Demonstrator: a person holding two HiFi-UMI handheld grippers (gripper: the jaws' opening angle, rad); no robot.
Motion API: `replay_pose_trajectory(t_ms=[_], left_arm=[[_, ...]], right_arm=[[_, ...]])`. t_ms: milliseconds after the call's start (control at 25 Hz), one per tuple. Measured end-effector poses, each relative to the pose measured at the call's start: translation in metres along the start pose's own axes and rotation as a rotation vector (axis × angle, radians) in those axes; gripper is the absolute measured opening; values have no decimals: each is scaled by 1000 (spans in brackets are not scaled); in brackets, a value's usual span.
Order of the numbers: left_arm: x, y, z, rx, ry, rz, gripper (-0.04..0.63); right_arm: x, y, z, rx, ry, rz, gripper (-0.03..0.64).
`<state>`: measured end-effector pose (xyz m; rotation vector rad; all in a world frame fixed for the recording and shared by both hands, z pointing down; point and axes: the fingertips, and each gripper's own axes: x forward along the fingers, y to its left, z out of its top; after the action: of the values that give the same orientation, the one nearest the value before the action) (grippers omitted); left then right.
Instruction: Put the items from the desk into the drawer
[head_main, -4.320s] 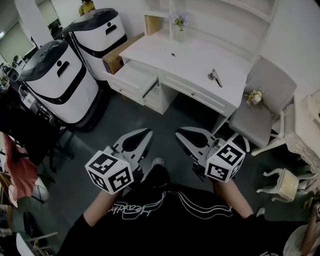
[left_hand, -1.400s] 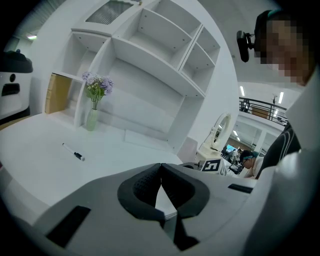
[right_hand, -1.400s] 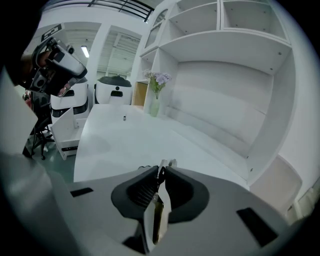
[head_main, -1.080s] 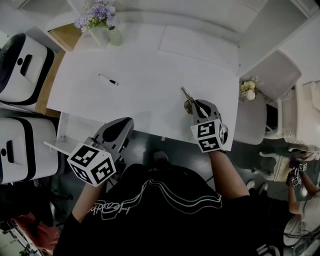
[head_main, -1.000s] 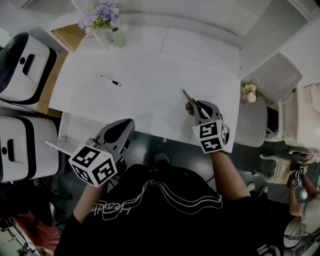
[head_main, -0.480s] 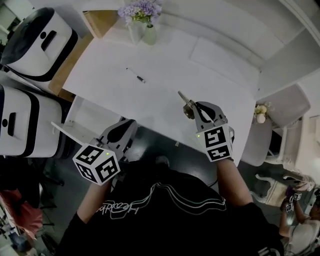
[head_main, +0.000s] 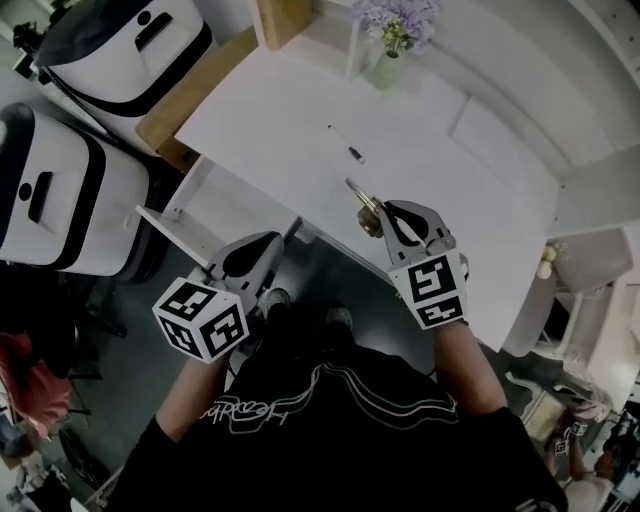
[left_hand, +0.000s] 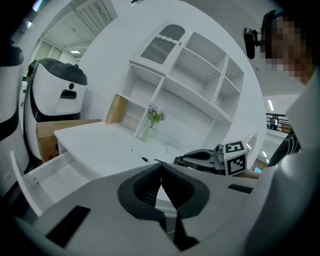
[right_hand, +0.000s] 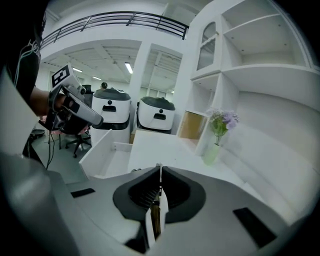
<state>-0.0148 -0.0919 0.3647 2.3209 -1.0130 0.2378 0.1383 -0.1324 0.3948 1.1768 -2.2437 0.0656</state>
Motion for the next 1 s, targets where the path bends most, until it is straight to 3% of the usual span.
replay_pose_trajectory(t_ms=[480, 1000], left_arm=[[-91, 137, 35, -26, -16, 88, 20], [-131, 247, 21, -118, -3, 167, 21]], right_arm=[[112, 121, 97, -34, -27, 136, 46], [237, 214, 102, -98, 47, 272, 46]])
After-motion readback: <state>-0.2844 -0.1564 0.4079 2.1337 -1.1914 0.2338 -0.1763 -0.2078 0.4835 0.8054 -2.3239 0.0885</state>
